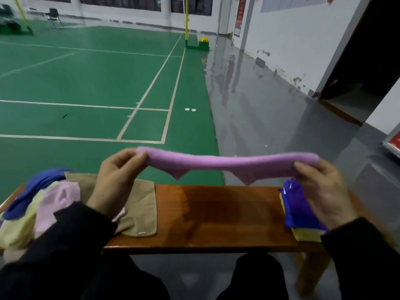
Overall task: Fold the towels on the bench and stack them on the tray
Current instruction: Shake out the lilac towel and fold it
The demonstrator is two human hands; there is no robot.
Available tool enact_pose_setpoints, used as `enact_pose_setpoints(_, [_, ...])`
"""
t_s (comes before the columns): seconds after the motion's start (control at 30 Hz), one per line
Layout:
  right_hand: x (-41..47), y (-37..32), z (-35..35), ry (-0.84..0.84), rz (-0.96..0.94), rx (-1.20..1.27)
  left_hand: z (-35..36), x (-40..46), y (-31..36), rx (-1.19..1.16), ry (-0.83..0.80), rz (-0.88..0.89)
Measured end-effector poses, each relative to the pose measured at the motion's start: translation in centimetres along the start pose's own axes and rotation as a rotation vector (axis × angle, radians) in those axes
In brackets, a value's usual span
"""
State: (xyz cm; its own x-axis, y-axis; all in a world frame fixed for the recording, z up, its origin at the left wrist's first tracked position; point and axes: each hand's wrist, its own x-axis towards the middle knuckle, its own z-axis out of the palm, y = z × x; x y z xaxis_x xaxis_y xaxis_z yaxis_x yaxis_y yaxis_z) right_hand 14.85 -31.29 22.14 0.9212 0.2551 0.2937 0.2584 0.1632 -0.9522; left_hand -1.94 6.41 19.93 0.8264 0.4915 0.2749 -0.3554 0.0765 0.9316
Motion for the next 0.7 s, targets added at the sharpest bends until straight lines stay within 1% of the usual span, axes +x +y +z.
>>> enact_pose_setpoints(0.07, [-4.7,4.5,-1.4,0.0,0.127,-0.116,-1.7,-4.9,-4.7,0.153,0.024,-0.141])
enact_pose_setpoints(0.13, [-9.2,8.6,-2.2,-0.052,0.248,-0.225,-2.8,-9.6,-9.1,0.27,-0.025,-0.266])
enact_pose_setpoints(0.23, [-13.8,12.8,-3.1,-0.089,0.438,-0.28,-3.7,-14.7,-13.6,0.324,-0.096,-0.441])
enact_pose_setpoints(0.33, [-15.1,14.8,-3.3,-0.069,0.518,-0.286,-4.0,-16.5,-15.2,0.338,-0.1,-0.539])
enact_pose_setpoints(0.4, [-15.0,15.1,-3.2,-0.059,0.491,-0.321,-3.7,-16.3,-14.9,0.343,-0.077,-0.547])
enact_pose_setpoints(0.5, [-12.5,15.5,-3.4,0.04,0.403,-0.36,-3.0,-14.3,-14.2,0.358,-0.057,-0.449])
enact_pose_setpoints(0.57, [-9.9,15.4,-2.8,0.052,0.346,-0.404,-2.5,-11.9,-13.9,0.38,-0.033,-0.393])
enact_pose_setpoints(0.63, [-6.9,15.2,-1.8,0.073,0.293,-0.431,-2.1,-8.6,-14.3,0.425,0.025,-0.346])
enact_pose_setpoints(0.7, [-3.8,15.5,-0.9,0.118,0.282,-0.452,-1.5,-4.9,-15.1,0.499,0.079,-0.306])
